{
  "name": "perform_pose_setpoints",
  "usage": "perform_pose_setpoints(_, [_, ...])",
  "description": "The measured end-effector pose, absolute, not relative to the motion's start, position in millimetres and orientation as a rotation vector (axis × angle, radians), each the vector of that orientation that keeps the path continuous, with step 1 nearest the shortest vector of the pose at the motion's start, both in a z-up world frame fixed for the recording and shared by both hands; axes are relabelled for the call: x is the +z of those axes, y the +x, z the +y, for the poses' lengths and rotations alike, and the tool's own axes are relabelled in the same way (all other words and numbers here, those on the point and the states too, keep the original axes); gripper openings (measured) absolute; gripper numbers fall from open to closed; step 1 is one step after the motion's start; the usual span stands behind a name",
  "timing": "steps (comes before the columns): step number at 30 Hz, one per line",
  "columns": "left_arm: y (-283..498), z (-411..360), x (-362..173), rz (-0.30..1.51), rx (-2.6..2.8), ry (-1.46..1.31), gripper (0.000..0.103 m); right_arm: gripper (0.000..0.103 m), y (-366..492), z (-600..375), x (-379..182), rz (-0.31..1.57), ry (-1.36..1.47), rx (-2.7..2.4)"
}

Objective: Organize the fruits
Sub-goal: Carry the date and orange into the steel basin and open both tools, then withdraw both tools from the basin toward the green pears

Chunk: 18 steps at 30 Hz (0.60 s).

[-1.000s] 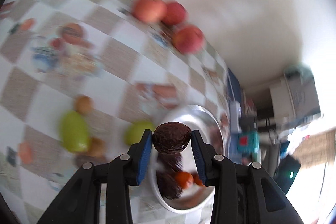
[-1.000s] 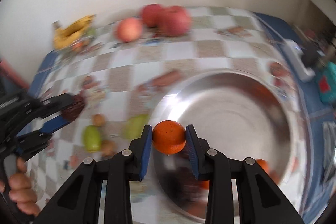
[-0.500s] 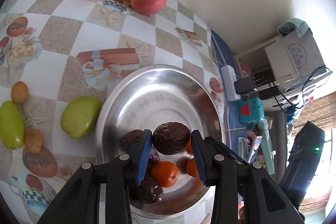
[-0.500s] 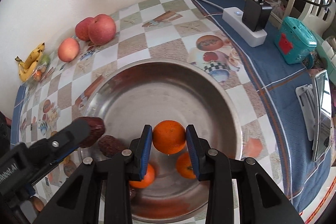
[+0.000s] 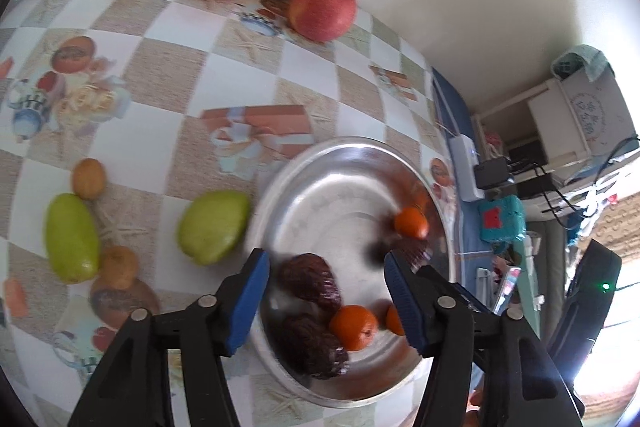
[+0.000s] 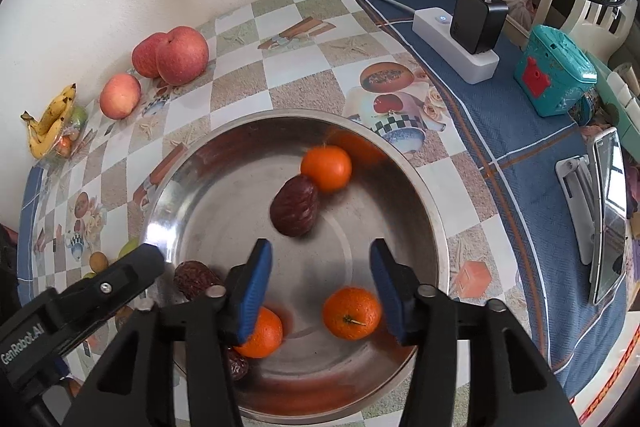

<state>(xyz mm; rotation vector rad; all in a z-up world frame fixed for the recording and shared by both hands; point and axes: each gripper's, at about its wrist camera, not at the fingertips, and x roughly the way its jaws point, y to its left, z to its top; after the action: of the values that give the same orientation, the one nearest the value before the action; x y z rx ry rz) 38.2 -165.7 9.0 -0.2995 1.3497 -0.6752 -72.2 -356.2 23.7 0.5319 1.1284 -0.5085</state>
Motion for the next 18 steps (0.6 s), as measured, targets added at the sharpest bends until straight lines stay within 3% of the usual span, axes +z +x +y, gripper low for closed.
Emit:
perform_pose_setpoints(5, [44, -153, 11, 1.342, -0.616, -0.296, 0.068, 0.067, -71, -356, 23, 1.142, 0.516, -0.52])
perform_pose_setpoints(12, [48, -143, 13, 1.332, -0.565, -0.287, 0.07, 0.068, -66, -352, 21, 1.157, 0.49, -0.514])
perform_pose_setpoints(16, [51, -135, 16, 1.302, -0.456, -0.226, 0.103, 0.068, -64, -350, 23, 1.156, 0.483, -0.51])
perform_pose_setpoints(18, [52, -128, 18, 1.261, -0.369, -0.171, 0.103, 0.068, -63, -349, 23, 1.155, 0.477, -0.507])
